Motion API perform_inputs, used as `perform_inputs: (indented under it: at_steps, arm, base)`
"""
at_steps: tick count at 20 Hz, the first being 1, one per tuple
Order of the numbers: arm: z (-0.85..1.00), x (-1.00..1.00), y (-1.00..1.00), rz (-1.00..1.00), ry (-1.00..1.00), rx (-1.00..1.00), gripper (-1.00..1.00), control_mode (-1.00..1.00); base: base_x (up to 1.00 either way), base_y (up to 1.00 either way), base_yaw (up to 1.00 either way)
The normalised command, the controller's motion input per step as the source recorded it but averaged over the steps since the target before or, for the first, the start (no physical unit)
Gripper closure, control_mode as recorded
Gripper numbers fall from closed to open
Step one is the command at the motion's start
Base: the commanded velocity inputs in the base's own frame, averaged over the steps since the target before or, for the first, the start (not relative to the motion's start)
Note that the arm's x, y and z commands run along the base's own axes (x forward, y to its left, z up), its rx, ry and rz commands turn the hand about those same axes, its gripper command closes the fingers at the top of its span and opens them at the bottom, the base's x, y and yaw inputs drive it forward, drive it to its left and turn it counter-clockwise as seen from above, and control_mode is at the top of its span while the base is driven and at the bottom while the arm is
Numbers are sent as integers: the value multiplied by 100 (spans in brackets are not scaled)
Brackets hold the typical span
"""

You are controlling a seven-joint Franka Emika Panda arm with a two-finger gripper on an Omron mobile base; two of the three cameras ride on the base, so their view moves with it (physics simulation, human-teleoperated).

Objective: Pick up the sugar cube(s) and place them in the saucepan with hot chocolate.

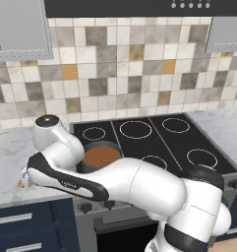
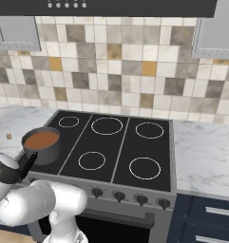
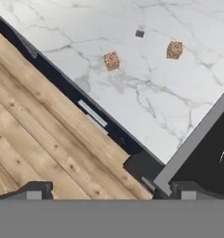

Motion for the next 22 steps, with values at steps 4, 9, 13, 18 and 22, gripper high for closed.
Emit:
perform_inputs:
  at_steps: [4, 9, 13, 18, 22]
  arm:
    - [-72, 28, 30, 0, 10, 0, -100, -100]
    - [-54, 15, 30, 0, 0, 0, -100, -100]
    - [-12, 16, 38, -2, -12, 0, -100, -100]
    - [-5, 37, 45, -7, -13, 0, -100, -100]
    - [3, 36, 32, -10, -6, 0, -100, -100]
  base:
    - [0, 0, 0]
    - [0, 0, 0]
    - [0, 0, 0]
    - [0, 0, 0]
    - [0, 0, 0]
